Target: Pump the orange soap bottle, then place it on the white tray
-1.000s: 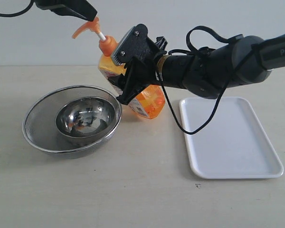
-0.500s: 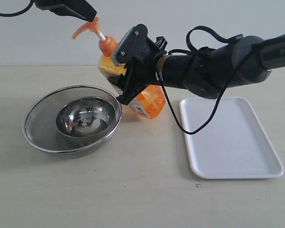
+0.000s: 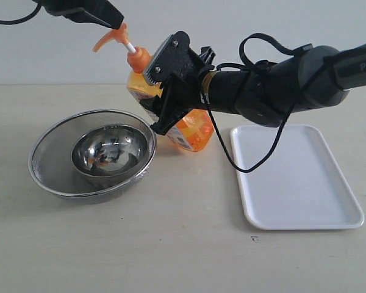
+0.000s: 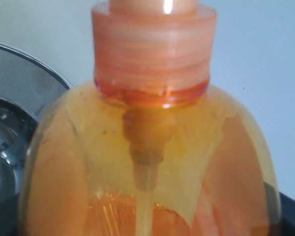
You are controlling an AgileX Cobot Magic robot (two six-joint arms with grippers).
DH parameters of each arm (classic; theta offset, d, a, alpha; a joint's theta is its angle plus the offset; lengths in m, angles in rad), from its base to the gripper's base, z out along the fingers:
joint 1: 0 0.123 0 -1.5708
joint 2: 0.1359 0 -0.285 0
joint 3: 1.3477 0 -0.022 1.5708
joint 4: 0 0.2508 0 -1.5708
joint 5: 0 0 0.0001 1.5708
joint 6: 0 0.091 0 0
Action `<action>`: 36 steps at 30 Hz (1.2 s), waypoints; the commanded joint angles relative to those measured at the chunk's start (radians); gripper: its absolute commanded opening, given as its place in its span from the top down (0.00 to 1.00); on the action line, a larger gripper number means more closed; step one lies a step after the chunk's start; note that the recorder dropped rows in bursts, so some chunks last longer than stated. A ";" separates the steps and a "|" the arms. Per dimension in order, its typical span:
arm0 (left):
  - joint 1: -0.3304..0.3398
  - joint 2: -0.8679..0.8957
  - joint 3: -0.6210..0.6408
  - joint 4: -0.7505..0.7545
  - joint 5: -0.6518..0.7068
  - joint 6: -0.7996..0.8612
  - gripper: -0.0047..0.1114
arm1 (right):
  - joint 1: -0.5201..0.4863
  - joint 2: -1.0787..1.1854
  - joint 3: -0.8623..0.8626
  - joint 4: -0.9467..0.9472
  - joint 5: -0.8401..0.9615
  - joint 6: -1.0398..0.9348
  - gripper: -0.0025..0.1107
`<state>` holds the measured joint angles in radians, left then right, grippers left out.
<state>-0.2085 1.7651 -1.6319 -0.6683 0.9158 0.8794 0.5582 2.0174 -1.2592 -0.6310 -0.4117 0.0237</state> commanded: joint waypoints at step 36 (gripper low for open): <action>-0.011 -0.072 0.010 0.030 0.025 0.003 0.92 | 0.000 -0.011 -0.010 -0.002 -0.051 0.001 0.98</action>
<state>-0.2100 1.7179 -1.6136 -0.6483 0.9339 0.8811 0.5569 2.0174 -1.2592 -0.6393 -0.4164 0.0237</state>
